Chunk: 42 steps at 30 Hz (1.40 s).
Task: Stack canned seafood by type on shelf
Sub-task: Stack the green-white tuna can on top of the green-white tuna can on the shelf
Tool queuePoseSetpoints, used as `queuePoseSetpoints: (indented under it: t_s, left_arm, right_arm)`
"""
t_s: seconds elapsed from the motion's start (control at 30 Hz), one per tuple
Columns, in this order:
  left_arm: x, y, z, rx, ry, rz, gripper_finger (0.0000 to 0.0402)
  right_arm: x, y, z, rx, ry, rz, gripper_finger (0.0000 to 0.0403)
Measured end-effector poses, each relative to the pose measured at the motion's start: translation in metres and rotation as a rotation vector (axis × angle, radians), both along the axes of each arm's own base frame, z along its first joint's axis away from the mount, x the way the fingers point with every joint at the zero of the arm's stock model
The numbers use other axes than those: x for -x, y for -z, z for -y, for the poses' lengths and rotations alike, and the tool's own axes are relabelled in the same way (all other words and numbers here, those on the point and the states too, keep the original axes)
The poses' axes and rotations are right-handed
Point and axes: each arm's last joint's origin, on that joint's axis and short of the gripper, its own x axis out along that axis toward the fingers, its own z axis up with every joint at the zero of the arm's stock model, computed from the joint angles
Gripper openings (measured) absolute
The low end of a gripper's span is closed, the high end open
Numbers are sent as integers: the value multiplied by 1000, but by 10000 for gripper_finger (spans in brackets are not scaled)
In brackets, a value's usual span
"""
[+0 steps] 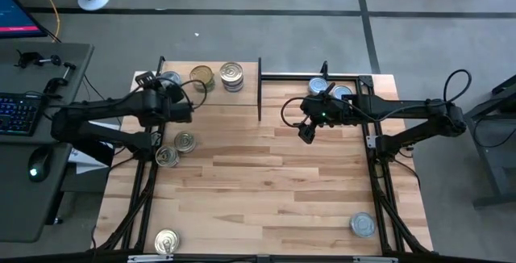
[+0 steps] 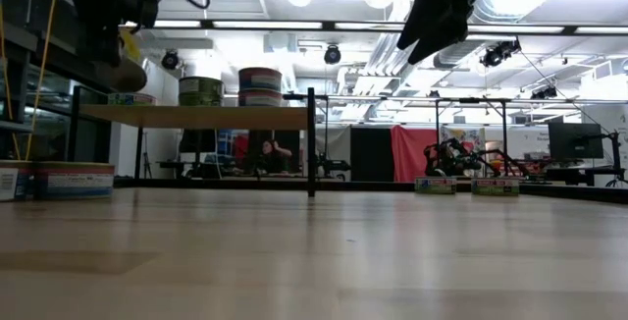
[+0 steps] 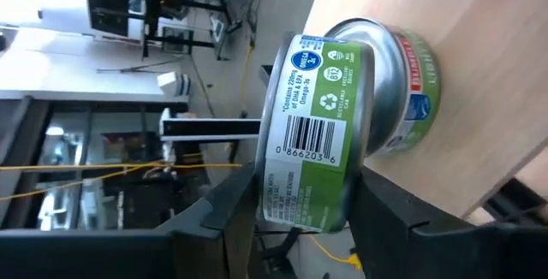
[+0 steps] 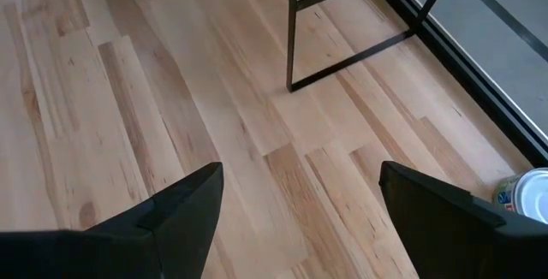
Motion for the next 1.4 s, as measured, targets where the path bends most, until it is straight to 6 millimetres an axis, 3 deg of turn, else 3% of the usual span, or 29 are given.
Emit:
queuePoseSetpoints:
  t_s: [0.37,0.8,1.07,1.4]
  left_arm:
    - [-3,12,-1,-29,-4,34,156]
    - [-2,13,-2,47,21,-46,158]
    - [3,17,-12,215,-19,-110,161]
    - [4,17,-18,226,-35,-108,182]
  right_arm:
    - [0,0,0,6,-7,-3,307]
    - [0,0,0,30,-36,-15,307]
    - [-1,-1,0,44,-50,-9,307]
    - [-2,-2,0,59,-64,5,307]
